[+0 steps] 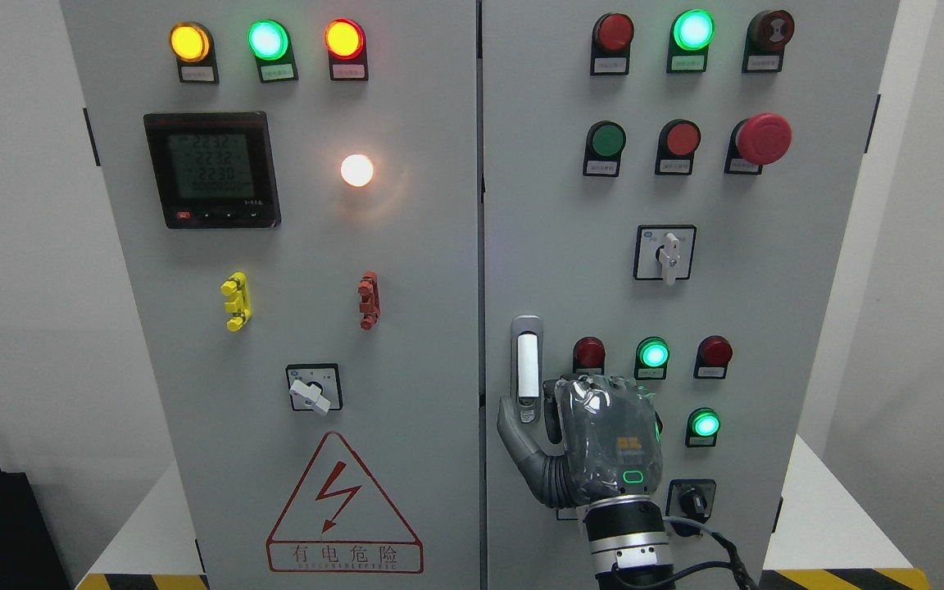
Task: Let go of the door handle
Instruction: 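Close the right hand fingers around the silver handle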
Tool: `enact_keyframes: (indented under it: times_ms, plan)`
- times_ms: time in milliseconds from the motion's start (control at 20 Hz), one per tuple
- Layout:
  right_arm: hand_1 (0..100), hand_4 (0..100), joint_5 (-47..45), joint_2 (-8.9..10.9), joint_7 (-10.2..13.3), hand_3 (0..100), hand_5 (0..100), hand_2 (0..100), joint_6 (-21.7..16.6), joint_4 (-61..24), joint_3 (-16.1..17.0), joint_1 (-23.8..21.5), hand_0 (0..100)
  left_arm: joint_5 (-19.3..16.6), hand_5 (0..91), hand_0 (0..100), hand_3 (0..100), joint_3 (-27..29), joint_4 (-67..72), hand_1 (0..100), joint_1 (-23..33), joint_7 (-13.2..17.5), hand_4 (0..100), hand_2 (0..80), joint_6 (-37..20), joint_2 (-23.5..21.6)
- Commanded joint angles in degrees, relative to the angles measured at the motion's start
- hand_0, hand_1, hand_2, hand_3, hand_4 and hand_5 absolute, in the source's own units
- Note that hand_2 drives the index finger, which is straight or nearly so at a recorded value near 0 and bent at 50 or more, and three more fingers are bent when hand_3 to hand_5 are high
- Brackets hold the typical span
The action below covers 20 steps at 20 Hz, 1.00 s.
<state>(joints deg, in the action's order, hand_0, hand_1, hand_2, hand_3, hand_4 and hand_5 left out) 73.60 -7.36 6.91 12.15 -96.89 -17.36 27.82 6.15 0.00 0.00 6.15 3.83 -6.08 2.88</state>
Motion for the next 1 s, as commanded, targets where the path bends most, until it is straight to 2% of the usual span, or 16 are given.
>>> enact_keyframes:
  times_ms: [0, 500, 950]
  plan:
    - [23, 100, -0.21, -0.37, 0.47, 100, 95, 100, 0.07, 0.56, 0.49, 0.13, 55, 0.0, 0.0, 12, 0, -0.79, 1.14, 39, 0.0, 0.04, 0, 0.0, 0.01, 0.02]
    - [23, 100, -0.21, -0.37, 0.56, 100, 95, 100, 0.07, 0.48, 0.49, 0.04, 63, 0.0, 0.0, 12, 0, -0.79, 1.14, 39, 0.0, 0.04, 0, 0.0, 0.01, 0.02]
    - [25, 100, -0.3, -0.37, 0.91, 100, 96, 100, 0.07, 0.39, 1.28, -0.4, 63, 0.0, 0.0, 12, 0, -0.79, 1.14, 39, 0.0, 0.04, 0, 0.0, 0.01, 0.02]
